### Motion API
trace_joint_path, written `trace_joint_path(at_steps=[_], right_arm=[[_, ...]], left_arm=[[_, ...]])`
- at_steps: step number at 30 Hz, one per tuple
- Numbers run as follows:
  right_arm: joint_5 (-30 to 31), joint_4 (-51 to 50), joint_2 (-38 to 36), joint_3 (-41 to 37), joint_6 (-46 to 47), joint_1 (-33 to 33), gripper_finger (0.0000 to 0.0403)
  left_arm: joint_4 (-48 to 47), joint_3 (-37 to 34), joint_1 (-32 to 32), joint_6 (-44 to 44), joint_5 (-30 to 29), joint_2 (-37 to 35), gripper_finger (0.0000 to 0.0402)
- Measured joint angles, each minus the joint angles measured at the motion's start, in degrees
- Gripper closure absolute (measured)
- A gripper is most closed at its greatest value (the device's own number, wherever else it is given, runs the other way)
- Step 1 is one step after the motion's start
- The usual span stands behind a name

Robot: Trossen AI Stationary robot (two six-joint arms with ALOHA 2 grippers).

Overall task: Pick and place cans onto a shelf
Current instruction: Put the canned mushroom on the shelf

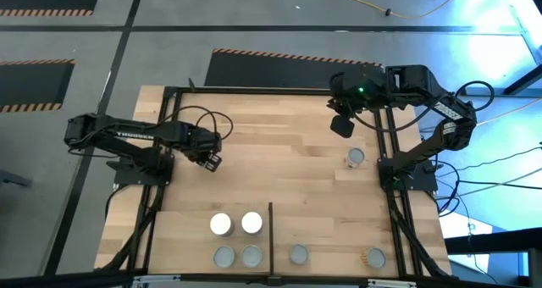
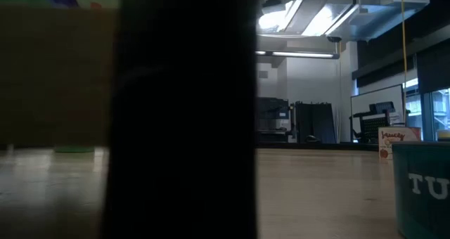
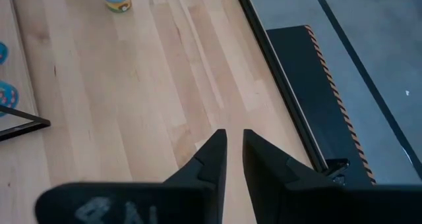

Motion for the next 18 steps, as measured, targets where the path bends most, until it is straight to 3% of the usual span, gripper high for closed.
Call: trace_joint_path(at_steps=[18], right_arm=[[0.0,0.0,0.0,0.0,-0.1,0.0,0.035]], left_arm=[[9.1,-6.2,0.0,1.4,1.2,0.0,0.0339]])
